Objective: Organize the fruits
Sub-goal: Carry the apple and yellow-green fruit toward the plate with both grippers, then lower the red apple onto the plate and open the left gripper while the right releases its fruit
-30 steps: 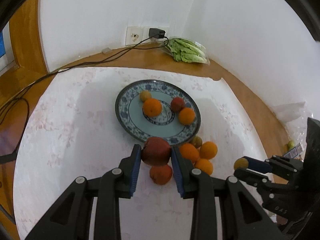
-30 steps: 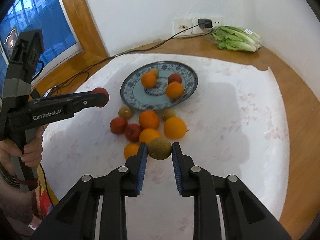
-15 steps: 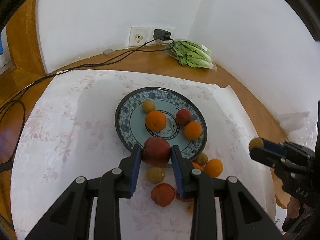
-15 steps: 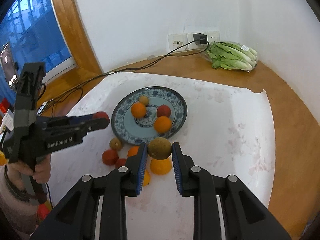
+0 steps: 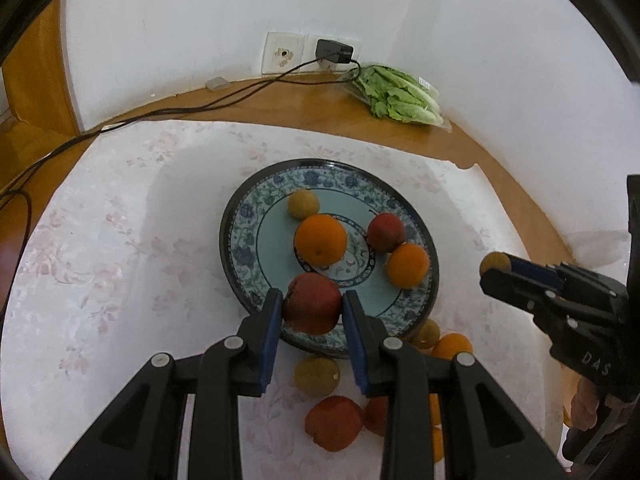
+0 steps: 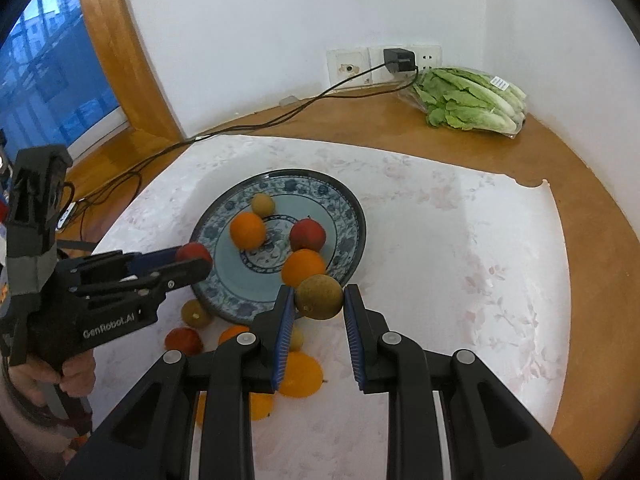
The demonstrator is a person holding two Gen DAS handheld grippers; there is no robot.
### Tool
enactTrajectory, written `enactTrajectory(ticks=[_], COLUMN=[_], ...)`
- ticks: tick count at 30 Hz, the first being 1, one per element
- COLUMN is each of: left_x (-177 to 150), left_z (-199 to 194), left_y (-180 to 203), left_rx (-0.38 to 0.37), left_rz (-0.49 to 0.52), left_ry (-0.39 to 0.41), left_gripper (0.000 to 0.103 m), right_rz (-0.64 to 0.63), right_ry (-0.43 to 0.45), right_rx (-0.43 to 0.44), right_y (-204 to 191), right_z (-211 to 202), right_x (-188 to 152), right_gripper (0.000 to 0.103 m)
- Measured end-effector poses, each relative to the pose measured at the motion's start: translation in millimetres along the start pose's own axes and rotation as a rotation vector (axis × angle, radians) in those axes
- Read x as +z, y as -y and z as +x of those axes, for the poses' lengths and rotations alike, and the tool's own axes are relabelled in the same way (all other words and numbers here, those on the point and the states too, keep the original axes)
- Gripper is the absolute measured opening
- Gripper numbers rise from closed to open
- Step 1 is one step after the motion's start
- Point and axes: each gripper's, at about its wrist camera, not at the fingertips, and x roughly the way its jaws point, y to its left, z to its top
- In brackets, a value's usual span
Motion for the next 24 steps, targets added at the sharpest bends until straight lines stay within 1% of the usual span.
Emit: enactTrajectory(ticks=[12,17,21,24], left_x=[3.3,2.9,2.9,3.9], left_z=[17.1,22.9,25.4,26.5], left_y=[5.0,4.5,3.2,3.9], left_rx=[0.03,0.028,0.029,0.03], left_rz=[0.017,0.017,0.014,0.021], left_ry=[-0.007,-0.017,-0.018,-0.018], left_gripper=[0.032,0.032,0.032,0.032], right_rz=[-0.004,0.006,-0.009,-0.015], right_ry=[-0.008,-0.016,-0.021,-0.018], right_rx=[-0.006,-0.001,-0.027,-0.029], right_y=[9.2,12.3,10.2,9.0], right_z=[32.4,41.8,48.1,49.7], right_x=[13.8,15.0,15.7,17.3], right_gripper=[0.026,0.026,0.026,0.026])
